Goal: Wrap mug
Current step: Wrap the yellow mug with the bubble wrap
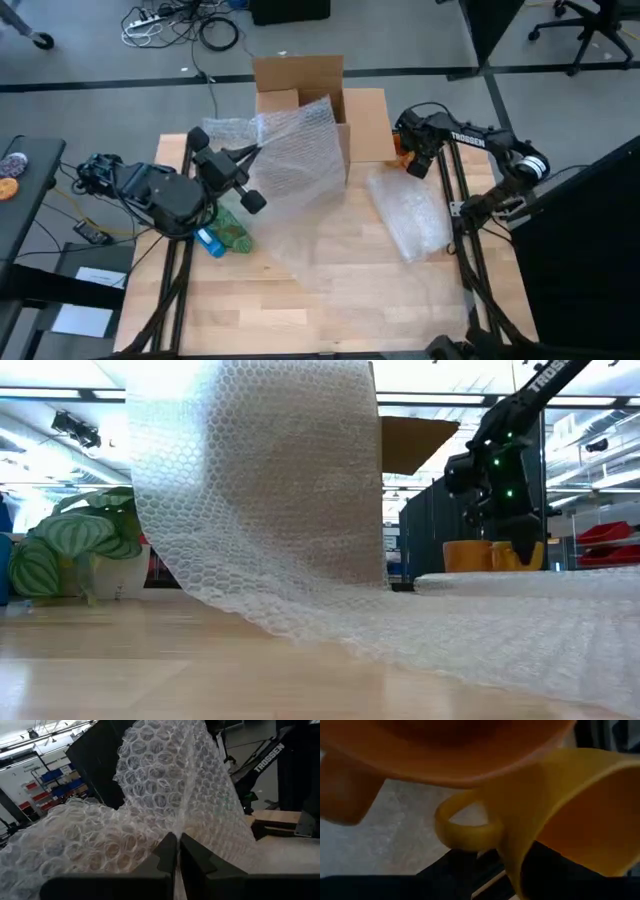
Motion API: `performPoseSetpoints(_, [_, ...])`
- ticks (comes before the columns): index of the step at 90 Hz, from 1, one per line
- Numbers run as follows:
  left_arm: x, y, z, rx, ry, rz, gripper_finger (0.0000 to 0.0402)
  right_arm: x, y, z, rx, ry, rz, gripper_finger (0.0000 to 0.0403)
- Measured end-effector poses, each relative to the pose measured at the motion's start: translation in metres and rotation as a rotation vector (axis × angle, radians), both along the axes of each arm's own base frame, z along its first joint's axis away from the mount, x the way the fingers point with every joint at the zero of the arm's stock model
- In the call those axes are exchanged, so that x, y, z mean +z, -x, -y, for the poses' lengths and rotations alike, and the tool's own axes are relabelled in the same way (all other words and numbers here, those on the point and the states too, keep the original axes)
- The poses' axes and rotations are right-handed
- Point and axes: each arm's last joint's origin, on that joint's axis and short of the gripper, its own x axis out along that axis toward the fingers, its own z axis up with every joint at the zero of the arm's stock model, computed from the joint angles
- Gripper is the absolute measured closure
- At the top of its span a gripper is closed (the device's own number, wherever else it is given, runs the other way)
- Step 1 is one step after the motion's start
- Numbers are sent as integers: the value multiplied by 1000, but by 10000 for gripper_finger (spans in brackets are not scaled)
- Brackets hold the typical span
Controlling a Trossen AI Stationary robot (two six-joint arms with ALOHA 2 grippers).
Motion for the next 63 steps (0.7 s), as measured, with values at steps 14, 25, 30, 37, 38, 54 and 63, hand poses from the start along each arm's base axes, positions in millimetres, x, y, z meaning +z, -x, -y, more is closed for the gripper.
performPoseSetpoints(14, [-1,0,0,0,-4,-8,402,1,3,-3,0,-21,-30,373])
performPoseSetpoints(25, [-1,0,0,1,-4,-9,402,7,9,-10,-12,-43,-57,393])
performPoseSetpoints(30, [-1,0,0,0,-4,-9,402,11,10,-14,-20,-38,-64,396])
performPoseSetpoints(37, [-1,0,0,0,-4,-9,402,21,12,-25,-7,-29,-63,399])
performPoseSetpoints(38, [-1,0,0,0,-4,-9,402,23,12,-27,-3,-25,-63,399])
performPoseSetpoints(54, [-1,0,0,0,-5,-9,402,53,15,-59,30,63,12,401])
performPoseSetpoints(63, [-1,0,0,0,-7,-15,402,67,22,-84,14,35,99,401])
